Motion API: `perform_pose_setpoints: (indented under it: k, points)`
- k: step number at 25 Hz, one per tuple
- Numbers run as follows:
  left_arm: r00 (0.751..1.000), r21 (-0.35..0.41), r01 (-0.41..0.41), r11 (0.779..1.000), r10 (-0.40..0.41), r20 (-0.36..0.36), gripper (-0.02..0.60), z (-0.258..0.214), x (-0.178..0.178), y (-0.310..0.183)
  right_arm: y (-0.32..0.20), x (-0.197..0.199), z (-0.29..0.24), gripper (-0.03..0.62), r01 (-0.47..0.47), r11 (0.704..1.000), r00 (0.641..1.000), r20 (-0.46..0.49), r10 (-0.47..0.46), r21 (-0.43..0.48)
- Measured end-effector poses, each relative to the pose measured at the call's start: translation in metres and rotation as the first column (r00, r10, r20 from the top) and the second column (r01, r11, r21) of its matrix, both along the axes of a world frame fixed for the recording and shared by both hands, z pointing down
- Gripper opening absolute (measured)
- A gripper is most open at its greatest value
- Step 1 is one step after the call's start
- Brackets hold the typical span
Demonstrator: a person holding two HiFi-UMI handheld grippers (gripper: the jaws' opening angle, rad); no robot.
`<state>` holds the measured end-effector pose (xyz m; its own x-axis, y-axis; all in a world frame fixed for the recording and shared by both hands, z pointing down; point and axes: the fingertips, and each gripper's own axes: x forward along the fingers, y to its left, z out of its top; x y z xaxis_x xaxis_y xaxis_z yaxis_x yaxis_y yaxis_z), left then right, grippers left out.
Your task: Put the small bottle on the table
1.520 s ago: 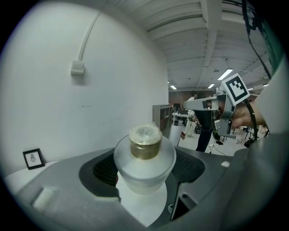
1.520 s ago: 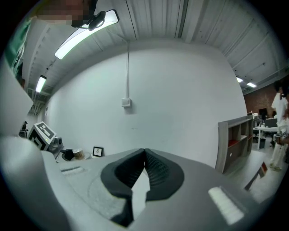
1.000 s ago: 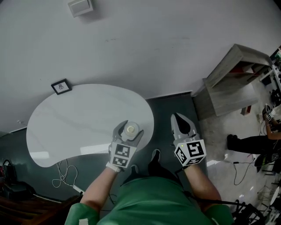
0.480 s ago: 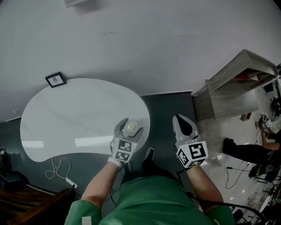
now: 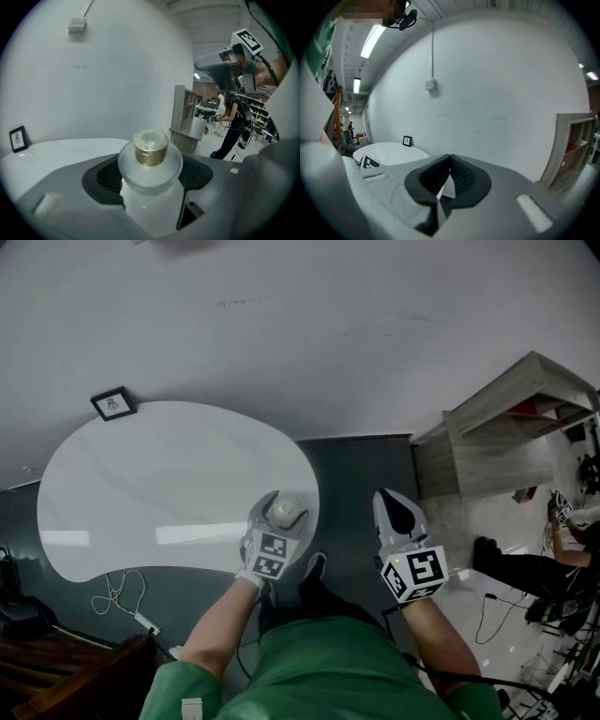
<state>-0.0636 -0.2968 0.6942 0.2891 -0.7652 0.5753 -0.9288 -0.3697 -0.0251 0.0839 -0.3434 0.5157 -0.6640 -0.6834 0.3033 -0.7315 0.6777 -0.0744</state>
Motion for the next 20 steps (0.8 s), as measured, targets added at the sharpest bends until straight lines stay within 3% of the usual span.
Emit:
perform_pose_setpoints:
  k: [20]
  points:
    - [1.000,-0.027,-0.008,1.000,0.008,0.006,0.345,0.030,0.002,0.000,0.013,-0.002,0.007,0.002,0.015,1.000,1.000,-0.026,-0.016,-0.013]
